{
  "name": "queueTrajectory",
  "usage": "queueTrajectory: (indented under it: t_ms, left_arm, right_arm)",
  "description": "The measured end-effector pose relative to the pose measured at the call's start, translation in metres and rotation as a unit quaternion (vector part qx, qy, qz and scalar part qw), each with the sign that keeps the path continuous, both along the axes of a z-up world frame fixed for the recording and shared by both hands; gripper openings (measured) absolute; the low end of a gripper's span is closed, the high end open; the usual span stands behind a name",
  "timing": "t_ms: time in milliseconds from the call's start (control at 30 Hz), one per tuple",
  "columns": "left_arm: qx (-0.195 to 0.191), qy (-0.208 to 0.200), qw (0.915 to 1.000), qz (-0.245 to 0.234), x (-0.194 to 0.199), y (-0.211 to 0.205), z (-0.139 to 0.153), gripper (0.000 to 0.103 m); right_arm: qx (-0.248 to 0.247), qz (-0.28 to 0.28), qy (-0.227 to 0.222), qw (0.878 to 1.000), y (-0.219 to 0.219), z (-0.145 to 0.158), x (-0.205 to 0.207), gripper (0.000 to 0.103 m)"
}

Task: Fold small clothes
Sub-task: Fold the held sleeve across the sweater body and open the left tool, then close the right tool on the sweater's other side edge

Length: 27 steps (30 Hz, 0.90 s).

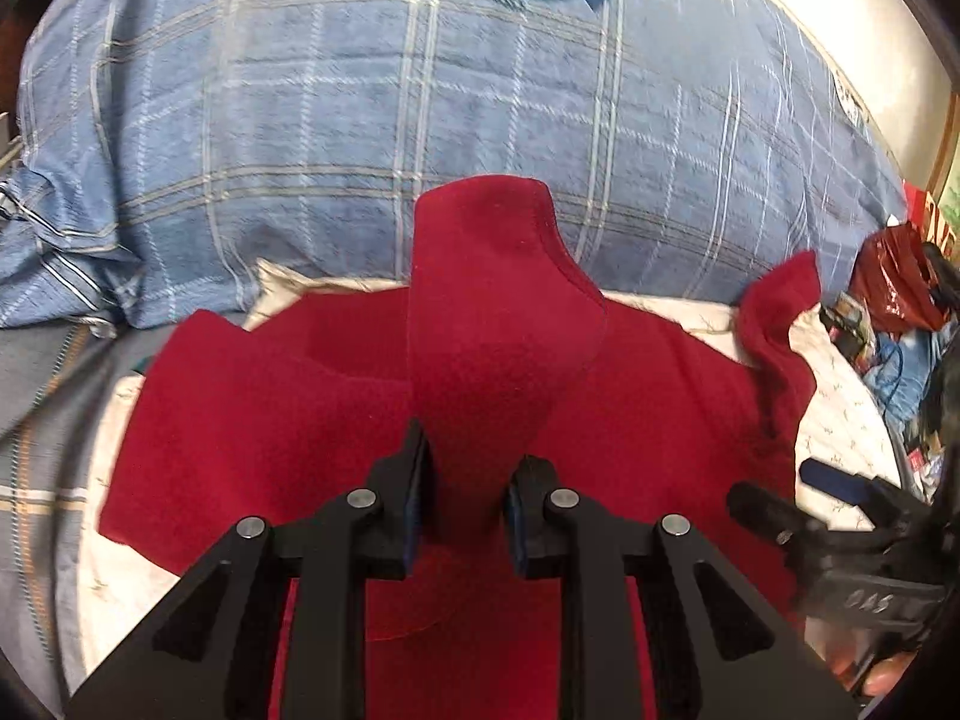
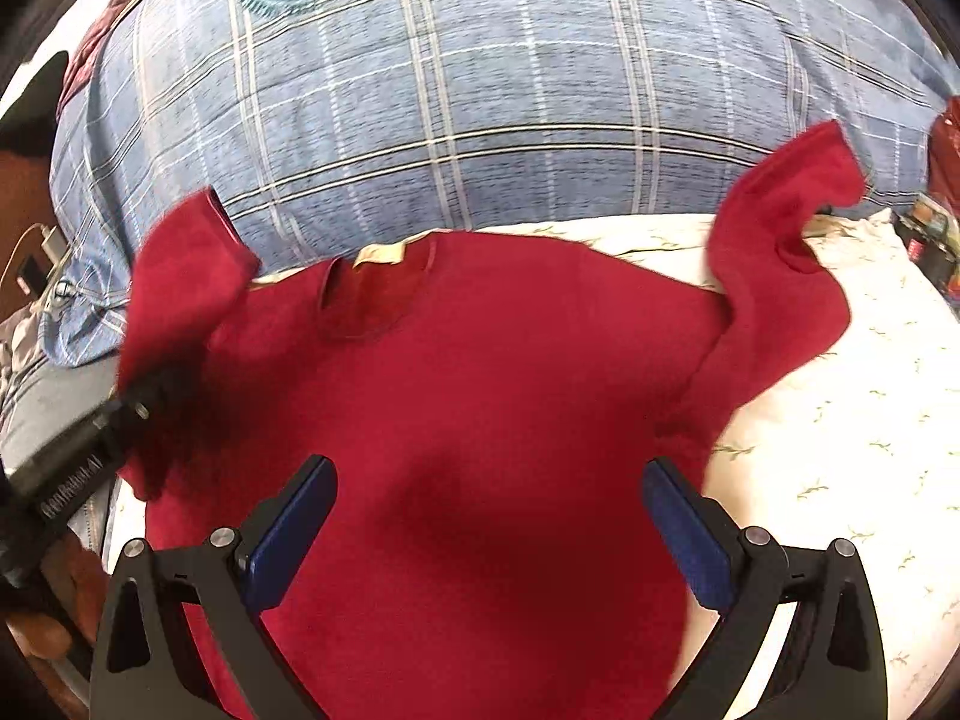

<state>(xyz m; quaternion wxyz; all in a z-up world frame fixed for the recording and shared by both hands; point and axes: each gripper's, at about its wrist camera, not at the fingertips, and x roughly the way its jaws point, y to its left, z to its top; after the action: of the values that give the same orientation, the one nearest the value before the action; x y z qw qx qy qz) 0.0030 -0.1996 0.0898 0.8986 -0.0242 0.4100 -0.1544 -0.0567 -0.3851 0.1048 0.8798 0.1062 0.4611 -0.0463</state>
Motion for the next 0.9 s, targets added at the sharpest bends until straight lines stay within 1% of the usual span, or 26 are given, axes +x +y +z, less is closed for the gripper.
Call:
queueTrajectory:
  t_ms: [200, 233, 300, 333, 367, 433, 467, 533, 567, 633, 667, 733, 767, 833, 900]
  left_arm:
    - [0.007, 0.025, 0.9994, -0.021, -0.003, -0.021, -0.021, 0.02]
    - [0.008, 0.028, 0.9992, -0.025, -0.003, -0.024, -0.024, 0.021]
    - [0.007, 0.042, 0.9983, -0.041, -0.004, -0.029, -0.03, 0.035]
    - [0.006, 0.049, 0.9977, -0.046, -0.005, -0.03, -0.031, 0.051]
    - [0.004, 0.051, 0.9975, -0.048, -0.007, -0.03, -0.031, 0.06]
    - [-0.001, 0.043, 0.9975, -0.056, -0.014, -0.025, -0.024, 0.061]
    - [0.002, 0.039, 0.9976, -0.057, -0.016, -0.022, -0.02, 0.066]
    - [0.01, 0.018, 0.9982, -0.056, -0.025, -0.012, -0.008, 0.074]
    - [0.012, 0.0, 0.9988, -0.048, -0.032, 0.0, 0.001, 0.075]
    - [0.016, -0.017, 0.9991, -0.036, -0.037, 0.015, 0.008, 0.076]
    - [0.019, -0.026, 0.9991, -0.027, -0.039, 0.025, 0.012, 0.078]
    - [0.033, -0.042, 0.9985, 0.012, -0.043, 0.052, 0.015, 0.079]
    - [0.037, -0.045, 0.998, 0.023, -0.043, 0.059, 0.014, 0.079]
    - [0.035, -0.042, 0.9966, 0.062, -0.041, 0.087, 0.011, 0.079]
    - [0.024, -0.031, 0.9956, 0.085, -0.041, 0.106, 0.008, 0.079]
  right_arm:
    - [0.007, -0.025, 0.002, 1.0, -0.02, 0.002, -0.006, 0.102]
    - [0.007, -0.027, 0.003, 1.0, -0.021, 0.001, -0.007, 0.102]
    - [0.008, -0.029, 0.004, 1.0, -0.023, 0.001, -0.009, 0.102]
    - [0.008, -0.03, 0.005, 1.0, -0.024, 0.001, -0.01, 0.102]
    - [0.008, -0.03, 0.005, 1.0, -0.023, 0.001, -0.011, 0.102]
    - [0.008, -0.028, 0.005, 1.0, -0.023, 0.002, -0.012, 0.102]
    - [0.007, -0.027, 0.003, 1.0, -0.022, 0.003, -0.013, 0.102]
    - [0.008, -0.025, 0.0, 1.0, -0.02, 0.004, -0.013, 0.102]
    - [0.01, -0.021, -0.002, 1.0, -0.019, 0.005, -0.013, 0.102]
    - [0.011, -0.014, -0.006, 1.0, -0.015, 0.006, -0.011, 0.102]
    - [0.013, -0.007, -0.007, 1.0, -0.012, 0.006, -0.009, 0.102]
    - [0.025, 0.016, -0.013, 0.999, -0.005, 0.004, -0.003, 0.101]
    - [0.029, 0.025, -0.016, 0.999, -0.003, 0.002, 0.003, 0.101]
    - [0.031, 0.034, -0.018, 0.999, 0.0, -0.002, 0.013, 0.097]
    - [0.035, 0.045, -0.014, 0.998, 0.001, -0.009, 0.03, 0.085]
